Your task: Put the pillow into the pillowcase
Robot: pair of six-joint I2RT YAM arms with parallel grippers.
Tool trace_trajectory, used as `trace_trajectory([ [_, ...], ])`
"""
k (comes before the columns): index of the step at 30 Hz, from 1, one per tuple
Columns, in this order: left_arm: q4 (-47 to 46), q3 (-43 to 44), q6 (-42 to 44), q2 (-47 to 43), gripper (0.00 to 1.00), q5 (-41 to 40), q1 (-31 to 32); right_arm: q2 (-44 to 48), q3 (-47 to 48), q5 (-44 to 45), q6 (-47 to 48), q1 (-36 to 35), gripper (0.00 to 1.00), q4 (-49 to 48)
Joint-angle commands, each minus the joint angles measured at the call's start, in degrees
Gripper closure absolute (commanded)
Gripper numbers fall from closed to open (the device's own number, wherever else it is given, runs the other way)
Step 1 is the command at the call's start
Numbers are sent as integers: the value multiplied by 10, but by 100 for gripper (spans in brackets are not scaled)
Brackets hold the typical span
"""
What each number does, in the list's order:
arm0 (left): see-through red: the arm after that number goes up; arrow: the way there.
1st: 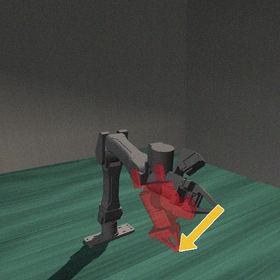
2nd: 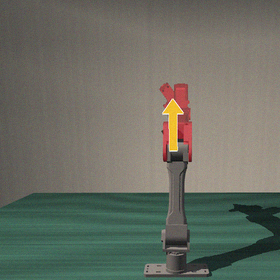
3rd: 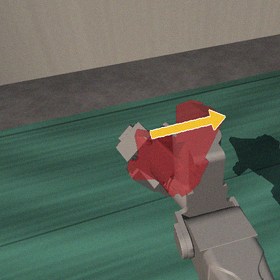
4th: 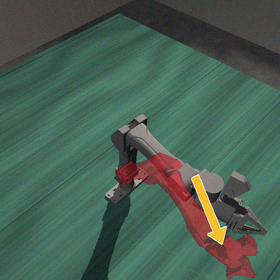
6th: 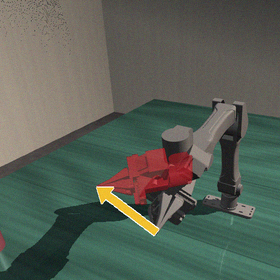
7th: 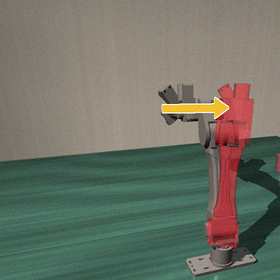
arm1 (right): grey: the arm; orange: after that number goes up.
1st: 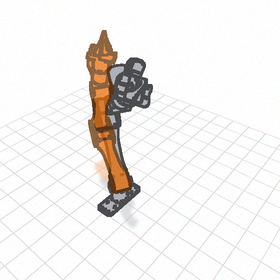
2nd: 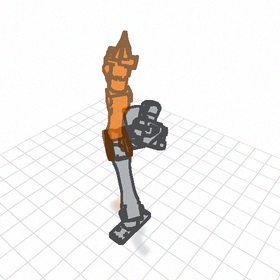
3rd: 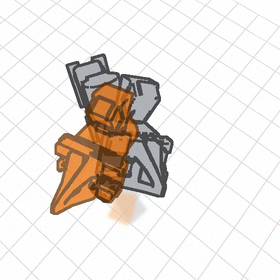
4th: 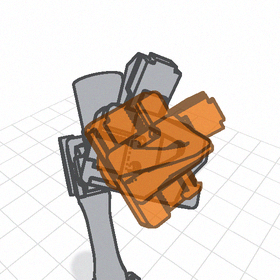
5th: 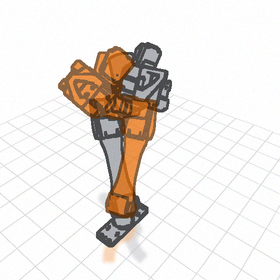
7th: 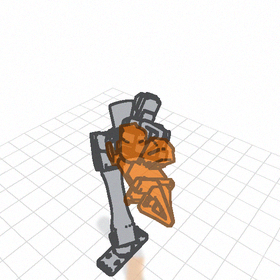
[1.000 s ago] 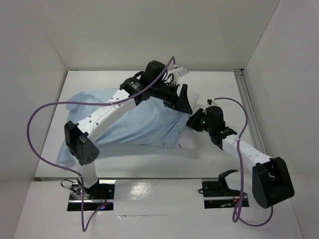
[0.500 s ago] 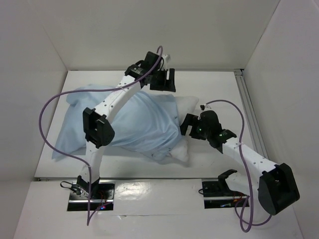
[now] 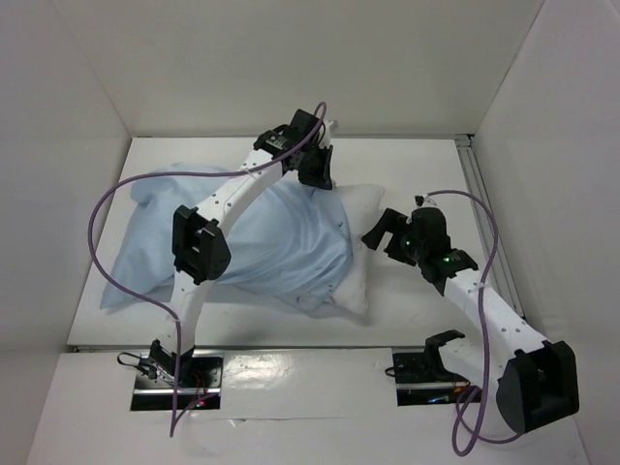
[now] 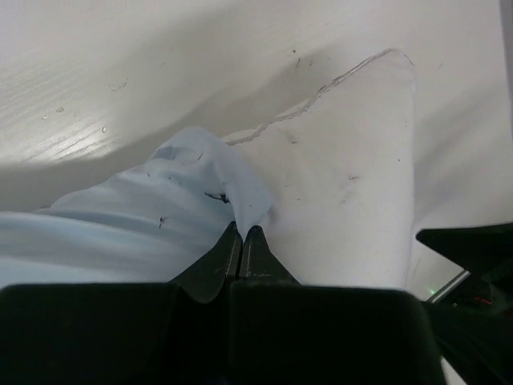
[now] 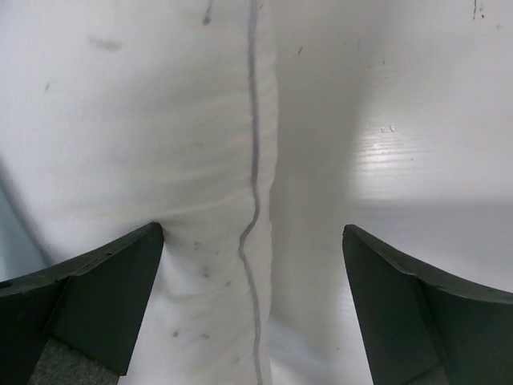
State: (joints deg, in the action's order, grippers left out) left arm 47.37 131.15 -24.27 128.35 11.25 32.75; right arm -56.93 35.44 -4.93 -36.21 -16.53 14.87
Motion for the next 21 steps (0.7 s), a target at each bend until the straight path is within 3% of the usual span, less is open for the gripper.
trace_trajectory([
  [1,-29,9,-6,-93,100,59,-3,-16,27,-57,-11,44,0,-53],
  [5,-29,14,-17,-107,100,138,-3,-118,27,-197,-21,58,0,-142],
  [7,-29,14,-17,-101,100,163,8,-167,20,-237,-41,58,8,-195],
  [8,-29,14,-17,-95,100,164,8,-179,20,-258,-66,52,20,-263],
  [9,-29,14,-17,-95,100,164,18,-188,10,-286,-80,52,62,-300],
  [11,-24,19,-17,-90,100,169,31,-195,10,-325,-102,14,97,-348],
  [14,-24,41,-17,-83,98,183,46,-168,38,-280,-57,-25,100,-281],
  [18,-49,68,-38,-72,90,215,46,-114,43,-257,-34,-25,100,-227],
  [21,-76,86,-60,-58,90,256,51,-91,32,-257,-41,-25,100,-209],
])
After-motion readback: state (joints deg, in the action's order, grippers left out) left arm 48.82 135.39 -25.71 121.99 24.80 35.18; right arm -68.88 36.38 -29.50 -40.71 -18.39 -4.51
